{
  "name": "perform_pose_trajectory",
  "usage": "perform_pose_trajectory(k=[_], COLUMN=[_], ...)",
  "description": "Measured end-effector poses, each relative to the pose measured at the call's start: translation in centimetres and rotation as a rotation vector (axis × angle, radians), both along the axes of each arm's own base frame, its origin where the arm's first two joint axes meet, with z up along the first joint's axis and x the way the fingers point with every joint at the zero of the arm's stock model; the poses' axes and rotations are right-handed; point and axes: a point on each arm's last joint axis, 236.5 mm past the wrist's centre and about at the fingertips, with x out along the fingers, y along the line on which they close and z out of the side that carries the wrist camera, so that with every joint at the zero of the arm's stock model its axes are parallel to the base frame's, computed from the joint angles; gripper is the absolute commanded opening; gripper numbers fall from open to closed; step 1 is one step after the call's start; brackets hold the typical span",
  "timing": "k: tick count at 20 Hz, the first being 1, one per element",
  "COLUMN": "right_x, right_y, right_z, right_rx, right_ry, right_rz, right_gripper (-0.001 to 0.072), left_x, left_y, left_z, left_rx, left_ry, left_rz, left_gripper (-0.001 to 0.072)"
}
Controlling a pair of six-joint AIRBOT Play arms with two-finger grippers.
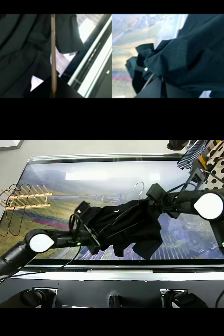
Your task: Fold the clothes and pants, and hang the long-sleeved shirts on hangers.
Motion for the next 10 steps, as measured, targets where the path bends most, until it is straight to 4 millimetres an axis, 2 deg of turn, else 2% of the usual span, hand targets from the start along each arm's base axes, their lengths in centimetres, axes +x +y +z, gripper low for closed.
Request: perform_pose_trajectory(k=[4, 6, 7, 8, 10], right_x=[-0.7, -0.8, -0.9, -0.8, -0.9], right_y=[0.2, -0.2, -0.4, -0.5, -0.7], right_z=[1.8, 1.9, 1.8, 1.8, 1.7], right_rx=[0.017, 0.0, -0.01, -0.016, -0.038], right_ry=[-0.03, -0.03, -0.028, -0.028, -0.031], right_rz=[-0.007, -0.015, -0.018, -0.018, -0.007], right_gripper=[0.0021, 0.0024, 0.0108, 0.0246, 0.0441], left_x=[1.2, 1.7, 1.9, 2.1, 2.4], left_y=[-1.2, -1.8, -2.0, -2.2, -2.5], left_z=[-0.4, -0.1, 0.0, 0.2, 0.7], left_rx=[-0.004, -0.019, -0.029, -0.039, -0.06], left_ry=[-0.027, -0.049, -0.057, -0.064, -0.074], left_rz=[-0.007, 0.002, 0.007, 0.013, 0.024], left_gripper=[0.0018, 0.0018, 0.0017, 0.0018, 0.0018])
